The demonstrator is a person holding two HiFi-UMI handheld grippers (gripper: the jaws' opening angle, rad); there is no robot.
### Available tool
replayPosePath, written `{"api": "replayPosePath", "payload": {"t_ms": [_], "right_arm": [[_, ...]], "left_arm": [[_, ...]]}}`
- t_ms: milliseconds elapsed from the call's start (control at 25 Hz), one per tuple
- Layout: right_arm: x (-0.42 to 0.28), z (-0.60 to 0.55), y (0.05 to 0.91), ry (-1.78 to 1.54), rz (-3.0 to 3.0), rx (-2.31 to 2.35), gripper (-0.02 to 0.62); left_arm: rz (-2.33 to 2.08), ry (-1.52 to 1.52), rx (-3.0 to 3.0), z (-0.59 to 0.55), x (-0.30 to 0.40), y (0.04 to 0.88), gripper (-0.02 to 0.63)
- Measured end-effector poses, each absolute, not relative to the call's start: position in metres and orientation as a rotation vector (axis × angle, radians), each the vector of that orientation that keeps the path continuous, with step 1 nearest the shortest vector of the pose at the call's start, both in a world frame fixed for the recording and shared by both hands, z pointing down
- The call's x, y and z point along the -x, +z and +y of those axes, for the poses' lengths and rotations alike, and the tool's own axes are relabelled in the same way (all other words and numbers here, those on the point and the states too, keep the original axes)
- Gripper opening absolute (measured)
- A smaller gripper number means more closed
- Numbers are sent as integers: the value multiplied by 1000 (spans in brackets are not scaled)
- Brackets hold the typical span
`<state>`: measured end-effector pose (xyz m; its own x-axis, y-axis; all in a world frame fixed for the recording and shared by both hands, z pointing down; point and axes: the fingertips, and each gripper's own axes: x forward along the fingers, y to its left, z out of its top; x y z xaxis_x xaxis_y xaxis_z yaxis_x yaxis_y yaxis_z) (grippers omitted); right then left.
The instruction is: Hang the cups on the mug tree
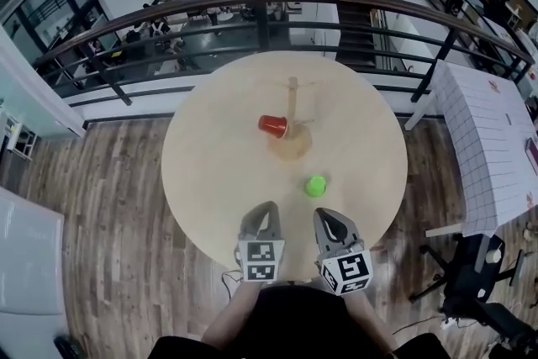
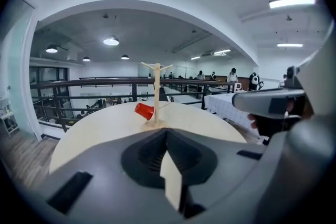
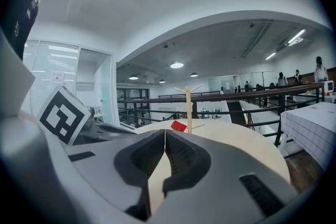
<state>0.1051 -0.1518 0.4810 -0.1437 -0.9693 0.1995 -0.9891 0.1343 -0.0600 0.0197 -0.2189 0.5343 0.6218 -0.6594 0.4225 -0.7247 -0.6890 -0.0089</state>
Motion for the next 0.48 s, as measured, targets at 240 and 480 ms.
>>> {"api": "replayPosePath", "payload": {"t_ms": [240, 480], "right_arm": [[-111, -158, 500, 312, -2247, -1894, 105], [-131, -196, 539, 251, -2148, -1526, 226]], "left_arm": [[-1148, 604, -2657, -210, -11, 540, 14], [-1135, 628, -2646, -200, -6, 549, 14]]}}
